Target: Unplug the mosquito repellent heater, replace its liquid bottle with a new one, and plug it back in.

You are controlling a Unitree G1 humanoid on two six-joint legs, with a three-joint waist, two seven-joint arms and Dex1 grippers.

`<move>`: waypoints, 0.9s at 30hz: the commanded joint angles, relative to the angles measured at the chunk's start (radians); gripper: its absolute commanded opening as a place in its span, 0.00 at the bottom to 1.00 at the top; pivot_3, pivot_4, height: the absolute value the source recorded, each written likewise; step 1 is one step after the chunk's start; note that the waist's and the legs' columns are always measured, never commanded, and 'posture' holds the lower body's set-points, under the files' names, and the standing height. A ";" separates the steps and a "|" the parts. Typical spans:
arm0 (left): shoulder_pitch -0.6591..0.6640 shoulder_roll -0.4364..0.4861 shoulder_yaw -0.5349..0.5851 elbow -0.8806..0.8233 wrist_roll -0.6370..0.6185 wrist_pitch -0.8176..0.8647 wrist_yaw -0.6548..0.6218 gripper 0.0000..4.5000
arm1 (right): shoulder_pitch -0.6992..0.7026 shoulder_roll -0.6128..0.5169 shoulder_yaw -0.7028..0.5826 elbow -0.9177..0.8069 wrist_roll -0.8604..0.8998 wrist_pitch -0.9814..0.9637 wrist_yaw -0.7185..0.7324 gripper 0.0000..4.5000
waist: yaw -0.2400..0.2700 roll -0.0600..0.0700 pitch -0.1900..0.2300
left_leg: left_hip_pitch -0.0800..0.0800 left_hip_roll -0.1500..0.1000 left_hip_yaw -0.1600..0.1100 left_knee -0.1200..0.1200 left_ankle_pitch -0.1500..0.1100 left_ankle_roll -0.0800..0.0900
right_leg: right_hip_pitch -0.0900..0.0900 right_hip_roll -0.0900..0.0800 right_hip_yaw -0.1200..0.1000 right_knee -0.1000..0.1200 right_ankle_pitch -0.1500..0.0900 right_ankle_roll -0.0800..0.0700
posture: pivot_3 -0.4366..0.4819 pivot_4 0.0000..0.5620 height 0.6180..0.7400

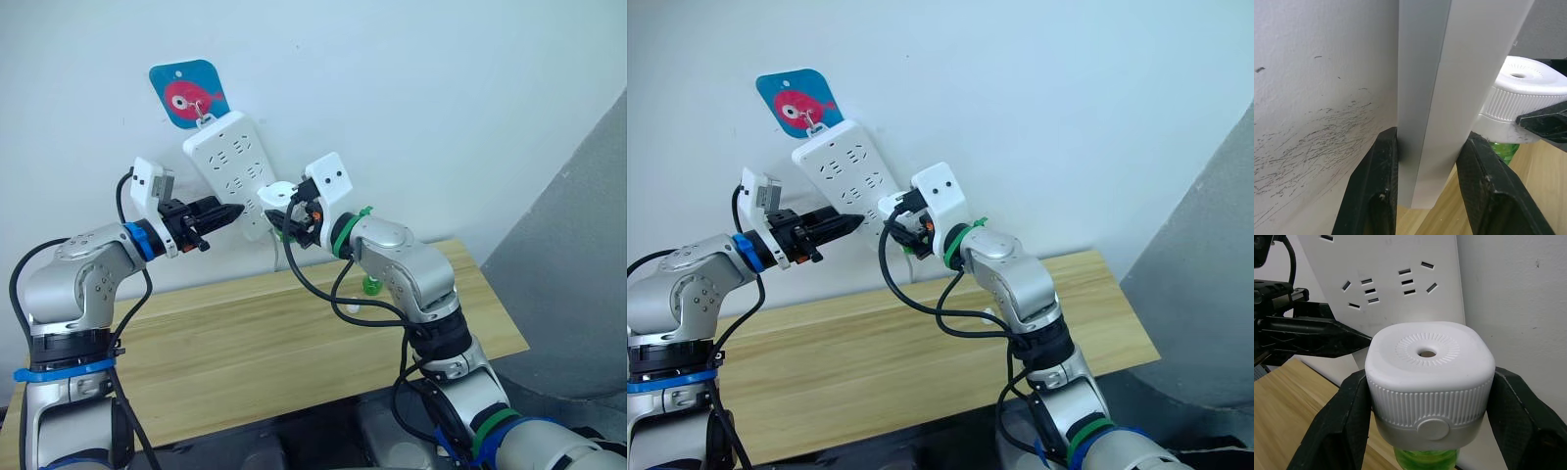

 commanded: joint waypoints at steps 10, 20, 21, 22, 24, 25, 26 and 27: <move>-0.011 -0.015 -0.043 -0.058 -0.054 -0.009 -0.058 0.29 | -0.045 0.052 0.067 0.060 0.001 -0.017 0.025 0.65 | -0.002 0.000 0.000 | 0.001 0.000 0.000 -0.001 0.001 -0.002 | 0.000 0.000 0.000 0.001 0.000 0.000 | 0.27 0.20 0.97; 0.002 0.005 -0.064 -0.005 0.011 -0.114 -0.064 0.29 | 0.014 0.021 0.053 -0.112 0.028 0.096 0.017 1.00 | 0.013 -0.001 0.000 | -0.006 -0.002 -0.002 -0.004 0.001 -0.003 | -0.003 -0.005 -0.003 -0.006 0.003 -0.005 | 0.26 0.21 0.97; 0.001 0.007 -0.067 0.005 0.021 -0.132 -0.063 0.29 | 0.021 0.009 0.052 -0.139 0.033 0.114 0.022 1.00 | 0.015 -0.001 0.000 | -0.006 -0.002 -0.003 -0.005 0.001 -0.003 | -0.003 -0.007 -0.004 -0.008 0.003 -0.005 | 0.26 0.21 0.97; -0.001 0.008 -0.069 0.013 0.029 -0.146 -0.060 0.29 | 0.028 -0.004 0.053 -0.164 0.037 0.131 0.027 1.00 | 0.018 -0.001 0.000 | -0.007 -0.002 -0.003 -0.005 0.001 -0.003 | -0.003 -0.009 -0.005 -0.009 0.003 -0.004 | 0.26 0.21 0.97; -0.007 0.011 -0.077 0.031 0.043 -0.170 -0.057 0.29 | 0.041 -0.036 0.058 -0.213 0.045 0.161 0.037 1.00 | 0.022 -0.001 0.000 | -0.007 -0.002 -0.004 -0.006 0.001 -0.003 | -0.003 -0.012 -0.005 -0.009 0.002 -0.003 | 0.26 0.21 0.97; -0.012 0.012 -0.079 0.040 0.043 -0.175 -0.060 0.29 | 0.045 -0.047 0.057 -0.230 0.048 0.171 0.038 1.00 | 0.023 -0.001 0.000 | -0.007 -0.002 -0.003 -0.006 0.001 -0.003 | -0.003 -0.013 -0.005 -0.009 0.002 -0.003 | 0.25 0.21 0.97; -0.016 0.012 -0.081 0.047 0.041 -0.177 -0.065 0.29 | 0.047 -0.057 0.058 -0.243 0.051 0.178 0.037 1.00 | 0.023 -0.001 0.000 | -0.007 -0.003 -0.003 -0.006 0.001 -0.003 | -0.003 -0.014 -0.005 -0.009 0.002 -0.003 | 0.25 0.21 0.97; -0.019 0.012 -0.083 0.051 0.038 -0.178 -0.071 0.29 | 0.049 -0.068 0.061 -0.252 0.052 0.178 0.036 1.00 | 0.023 -0.001 0.000 | -0.007 -0.003 -0.003 -0.005 0.001 -0.003 | -0.003 -0.014 -0.005 -0.009 0.002 -0.003 | 0.25 0.21 0.97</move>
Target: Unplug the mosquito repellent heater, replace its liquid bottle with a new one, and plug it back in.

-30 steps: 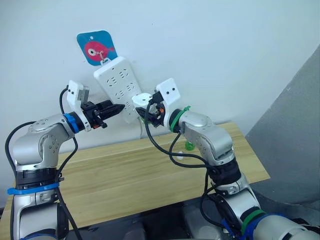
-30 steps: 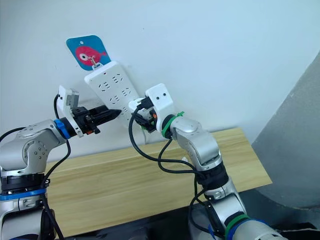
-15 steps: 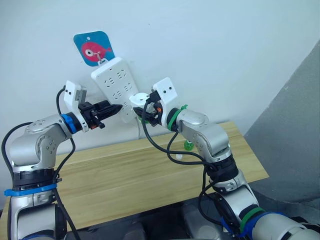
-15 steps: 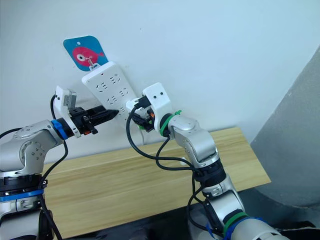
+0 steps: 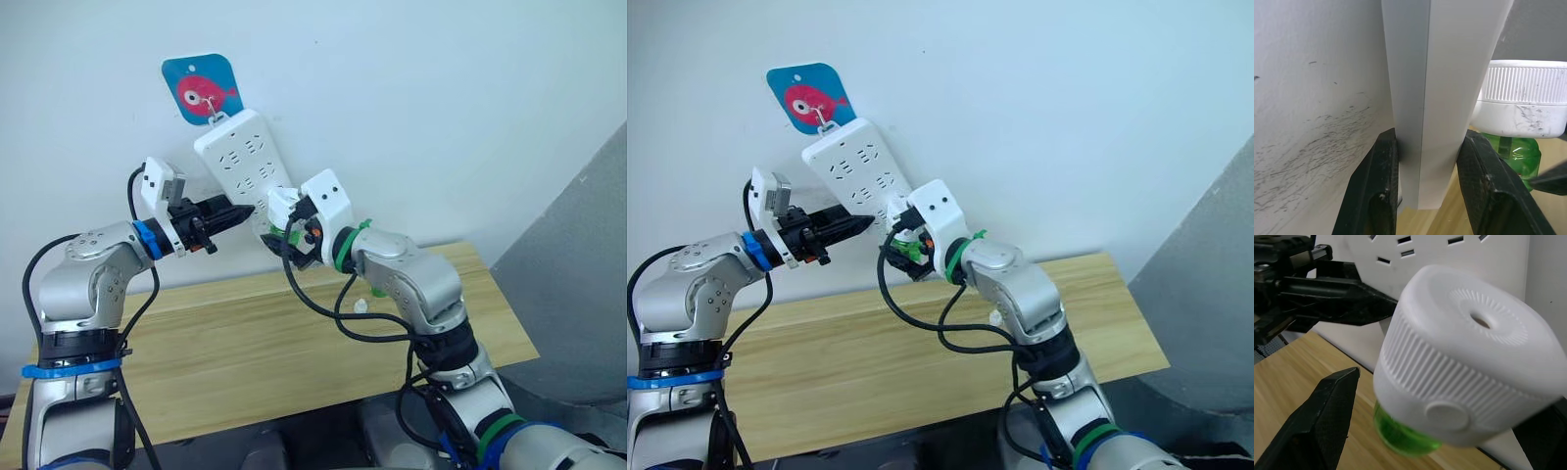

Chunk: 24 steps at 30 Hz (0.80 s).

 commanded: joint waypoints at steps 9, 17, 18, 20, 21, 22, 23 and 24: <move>-0.035 0.008 -0.031 0.032 0.000 -0.015 -0.027 0.29 | 0.021 -0.029 -0.009 -0.151 0.059 0.041 0.002 1.00 | 0.000 0.000 0.000 | 0.001 -0.003 -0.001 0.002 0.000 0.000 | 0.001 0.003 -0.001 0.001 0.000 0.000 | 0.24 0.21 0.97; -0.074 0.026 -0.055 0.141 0.089 -0.147 -0.043 0.72 | 0.081 -0.164 -0.002 -0.277 0.129 0.070 0.075 1.00 | 0.000 0.000 0.000 | 0.001 -0.003 -0.002 0.002 0.000 0.000 | 0.002 0.002 -0.002 0.001 0.000 0.000 | 0.24 0.21 0.97; -0.070 0.031 -0.052 0.149 0.099 -0.162 -0.040 0.80 | 0.085 -0.171 -0.003 -0.283 0.135 0.071 0.077 1.00 | -0.001 0.000 0.000 | 0.001 -0.003 -0.002 0.002 0.000 0.000 | 0.002 0.003 -0.002 0.001 0.000 0.000 | 0.24 0.21 0.97; -0.065 0.037 -0.050 0.159 0.110 -0.182 -0.040 0.94 | 0.088 -0.181 -0.003 -0.288 0.146 0.070 0.075 1.00 | -0.001 0.000 0.000 | 0.001 -0.002 -0.003 0.002 0.000 0.000 | 0.002 0.004 -0.002 0.001 0.000 0.000 | 0.24 0.21 0.97; -0.049 0.048 -0.042 0.154 0.110 -0.183 -0.044 0.99 | 0.090 -0.180 -0.006 -0.288 0.149 0.068 0.070 1.00 | -0.001 0.000 0.000 | 0.001 -0.002 -0.003 0.002 0.000 0.000 | 0.002 0.005 -0.002 0.001 0.000 0.000 | 0.25 0.21 0.97; -0.038 0.055 -0.037 0.150 0.108 -0.182 -0.047 0.99 | 0.091 -0.179 -0.007 -0.287 0.150 0.067 0.066 1.00 | -0.002 0.000 0.000 | 0.001 -0.002 -0.003 0.002 0.000 0.000 | 0.002 0.005 -0.002 0.002 0.000 0.000 | 0.25 0.21 0.97; -0.024 0.065 -0.029 0.141 0.103 -0.179 -0.052 0.99 | 0.092 -0.175 -0.009 -0.285 0.151 0.061 0.060 1.00 | -0.003 0.000 0.000 | 0.001 -0.001 -0.003 0.002 0.000 0.000 | 0.002 0.005 -0.002 0.002 0.000 0.000 | 0.25 0.21 0.97; -0.014 0.071 -0.024 0.136 0.100 -0.177 -0.054 0.99 | 0.092 -0.172 -0.010 -0.283 0.153 0.057 0.056 1.00 | -0.005 0.000 0.000 | 0.001 -0.001 -0.003 0.002 0.000 0.000 | 0.002 0.005 -0.002 0.002 0.000 0.000 | 0.26 0.20 0.97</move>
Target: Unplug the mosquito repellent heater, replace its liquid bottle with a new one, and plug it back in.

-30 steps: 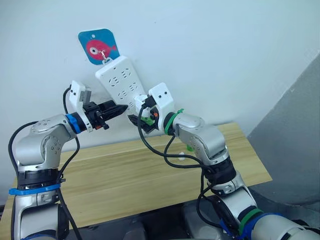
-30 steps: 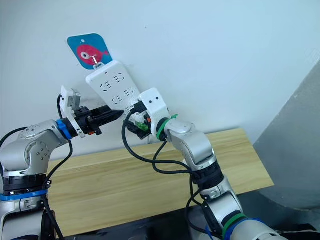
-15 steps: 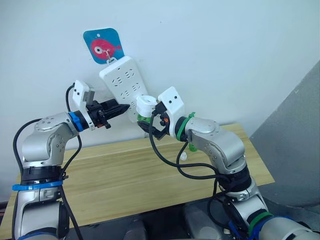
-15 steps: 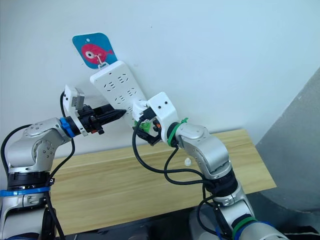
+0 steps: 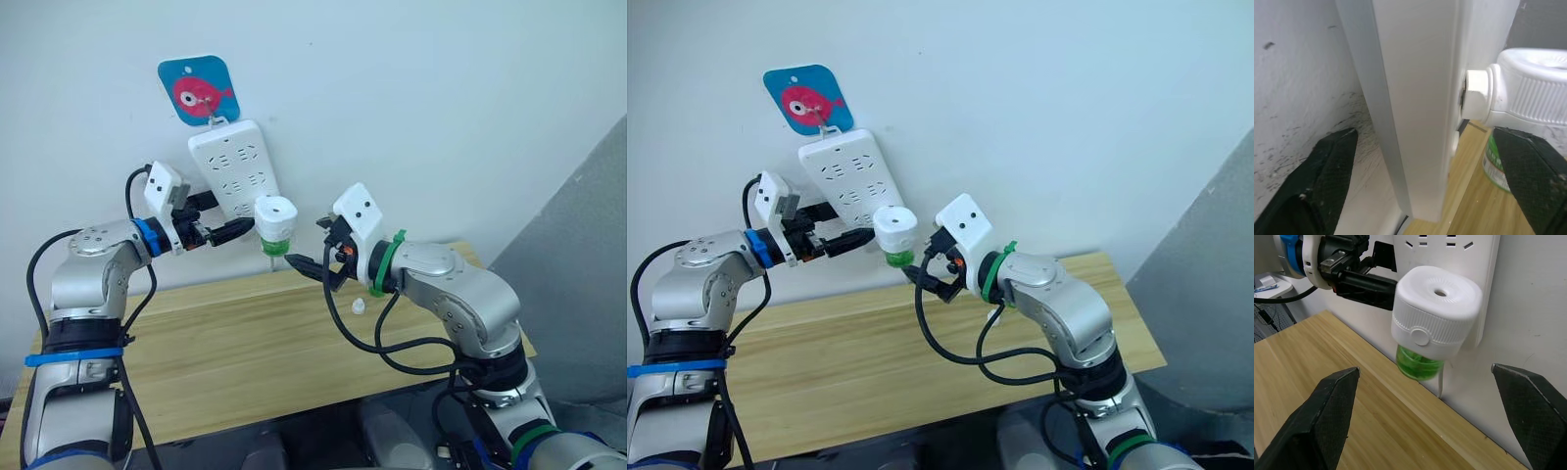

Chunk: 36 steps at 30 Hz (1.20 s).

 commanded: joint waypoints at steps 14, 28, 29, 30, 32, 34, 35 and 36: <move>0.111 0.166 0.089 -0.031 0.013 -0.100 -0.048 0.99 | 0.004 -0.016 0.022 -0.045 0.019 -0.195 0.027 1.00 | 0.007 0.000 0.000 | 0.000 0.000 -0.001 0.000 0.000 0.000 | 0.000 0.000 -0.001 0.000 0.000 0.000 | 0.30 0.17 0.97; 0.597 0.308 0.386 -0.565 -0.254 0.156 -0.226 1.00 | 0.008 -0.063 0.151 0.082 -0.053 -0.407 0.120 0.12 | 0.042 -0.001 -0.001 | 0.000 0.002 -0.004 0.000 0.000 0.000 | 0.000 0.000 -0.006 0.003 -0.002 -0.004 | 0.46 0.16 0.97; 0.624 0.296 0.409 -0.594 -0.264 0.169 -0.209 1.00 | 0.005 -0.056 0.162 0.102 -0.070 -0.425 0.114 0.04 | 0.051 -0.002 -0.001 | 0.001 0.003 -0.004 0.000 0.000 0.000 | 0.000 -0.001 -0.006 0.003 -0.002 -0.004 | 0.47 0.15 0.97; 0.643 0.276 0.428 -0.616 -0.270 0.172 -0.182 1.00 | 0.003 -0.049 0.171 0.122 -0.086 -0.441 0.104 0.01 | 0.060 -0.002 -0.001 | 0.001 0.002 -0.004 0.000 0.000 0.000 | 0.000 -0.001 -0.007 0.004 -0.002 -0.004 | 0.47 0.15 0.97; 0.670 0.243 0.454 -0.651 -0.282 0.183 -0.139 1.00 | 0.000 -0.028 0.180 0.160 -0.110 -0.466 0.089 0.01 | 0.076 -0.002 -0.001 | 0.002 0.002 -0.004 0.000 0.000 0.000 | 0.000 0.000 -0.008 0.006 -0.003 -0.005 | 0.49 0.15 0.97; 0.704 0.198 0.463 -0.702 -0.287 0.180 -0.095 1.00 | 0.001 0.002 0.188 0.204 -0.132 -0.486 0.071 0.01 | 0.091 -0.003 -0.002 | 0.002 0.002 -0.005 0.001 0.000 -0.001 | 0.001 0.000 -0.009 0.008 -0.003 -0.006 | 0.50 0.14 0.97; 0.722 0.175 0.462 -0.730 -0.284 0.169 -0.077 1.00 | 0.002 0.017 0.192 0.229 -0.143 -0.497 0.061 0.01 | 0.093 -0.003 -0.003 | 0.002 0.002 -0.006 0.001 0.001 -0.001 | 0.001 0.000 -0.010 0.008 -0.003 -0.006 | 0.50 0.14 0.97; 0.740 0.155 0.463 -0.756 -0.287 0.167 -0.059 1.00 | 0.002 0.031 0.195 0.250 -0.155 -0.507 0.051 0.01 | 0.099 -0.004 -0.003 | 0.003 0.002 -0.007 0.001 0.001 -0.001 | 0.001 0.000 -0.010 0.009 -0.003 -0.007 | 0.50 0.14 0.97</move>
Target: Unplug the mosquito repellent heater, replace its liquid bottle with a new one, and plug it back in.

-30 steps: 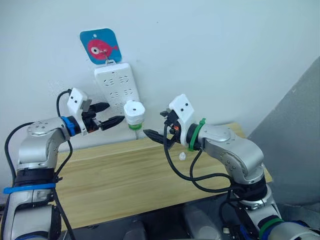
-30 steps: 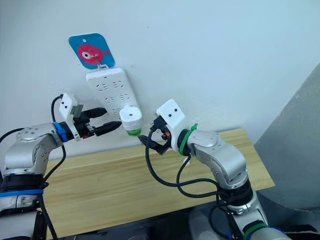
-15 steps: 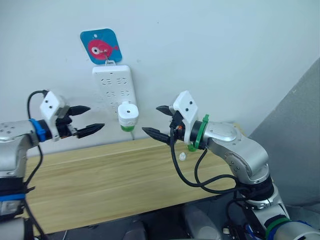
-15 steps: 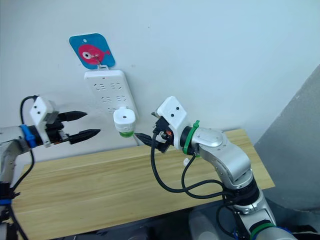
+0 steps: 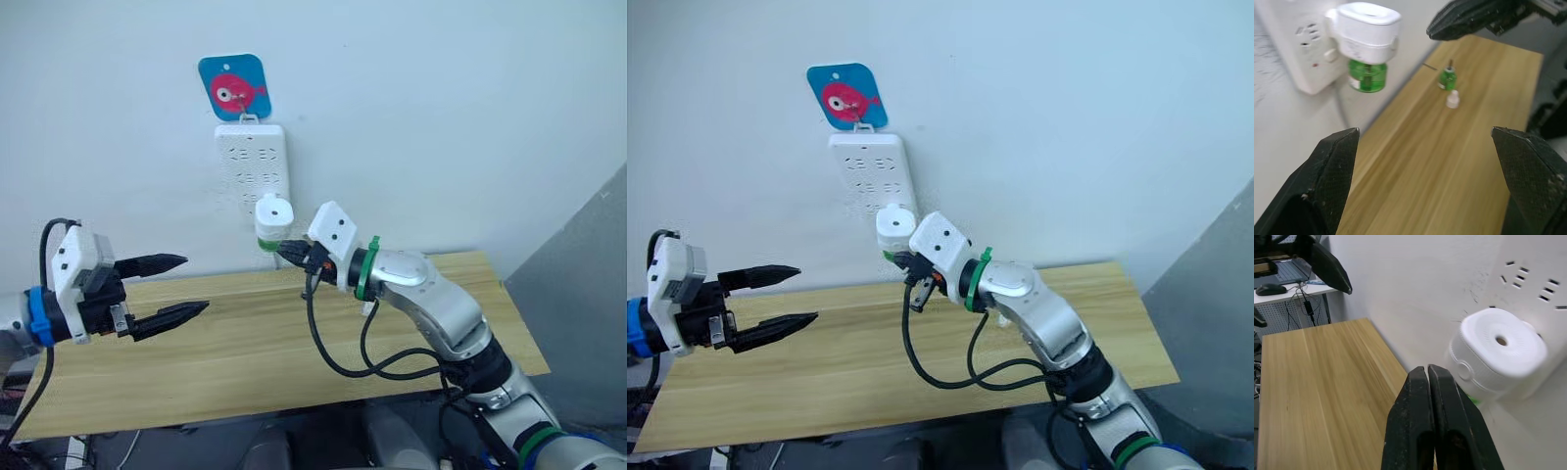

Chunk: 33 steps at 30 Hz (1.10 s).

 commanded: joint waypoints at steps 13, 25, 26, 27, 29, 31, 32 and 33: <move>0.080 -0.078 -0.015 -0.160 -0.046 -0.024 0.097 1.00 | -0.004 0.086 -0.034 0.086 -0.084 -0.073 -0.055 0.01 | 0.053 -0.011 -0.008 | 0.001 0.000 -0.003 0.000 0.005 -0.009 | 0.000 0.001 -0.003 0.004 0.002 -0.004 | 0.50 0.12 0.97; 0.001 -0.067 -0.085 -0.096 -0.029 -0.070 0.086 1.00 | 0.006 0.084 -0.065 0.086 -0.114 -0.021 -0.116 0.01 | 0.050 -0.011 -0.009 | 0.002 0.001 -0.004 0.000 0.006 -0.009 | 0.000 0.004 -0.004 0.006 0.001 -0.006 | 0.48 0.13 0.97; -0.005 -0.064 -0.089 -0.090 -0.029 -0.073 0.084 1.00 | 0.006 0.081 -0.066 0.087 -0.116 -0.019 -0.121 0.01 | 0.050 -0.012 -0.009 | 0.002 0.001 -0.004 0.000 0.006 -0.009 | 0.000 0.004 -0.004 0.006 0.000 -0.006 | 0.48 0.13 0.97; -0.008 -0.063 -0.090 -0.088 -0.030 -0.075 0.082 1.00 | 0.006 0.079 -0.067 0.087 -0.118 -0.017 -0.123 0.01 | 0.050 -0.012 -0.009 | 0.002 0.002 -0.004 0.000 0.006 -0.009 | 0.000 0.004 -0.004 0.006 0.000 -0.007 | 0.48 0.13 0.97; -0.015 -0.060 -0.093 -0.082 -0.031 -0.075 0.079 1.00 | 0.007 0.077 -0.073 0.084 -0.116 -0.012 -0.125 0.01 | 0.050 -0.012 -0.009 | 0.002 0.002 -0.004 0.000 0.006 -0.009 | 0.000 0.004 -0.004 0.006 0.000 -0.007 | 0.48 0.13 0.97; -0.022 -0.055 -0.095 -0.074 -0.033 -0.075 0.078 1.00 | 0.008 0.076 -0.077 0.080 -0.115 -0.006 -0.126 0.01 | 0.050 -0.012 -0.009 | 0.002 0.002 -0.004 0.000 0.006 -0.009 | 0.000 0.004 -0.004 0.006 0.000 -0.007 | 0.48 0.13 0.97; -0.024 -0.054 -0.096 -0.072 -0.033 -0.076 0.077 1.00 | 0.008 0.076 -0.077 0.078 -0.116 -0.004 -0.126 0.01 | 0.050 -0.012 -0.009 | 0.002 0.002 -0.004 0.000 0.006 -0.009 | 0.000 0.004 -0.004 0.006 0.000 -0.007 | 0.48 0.13 0.97; -0.027 -0.052 -0.097 -0.070 -0.034 -0.075 0.077 1.00 | 0.008 0.077 -0.080 0.077 -0.116 -0.001 -0.130 0.01 | 0.050 -0.012 -0.009 | 0.002 0.002 -0.004 0.000 0.006 -0.009 | 0.000 0.004 -0.004 0.006 0.000 -0.007 | 0.48 0.14 0.97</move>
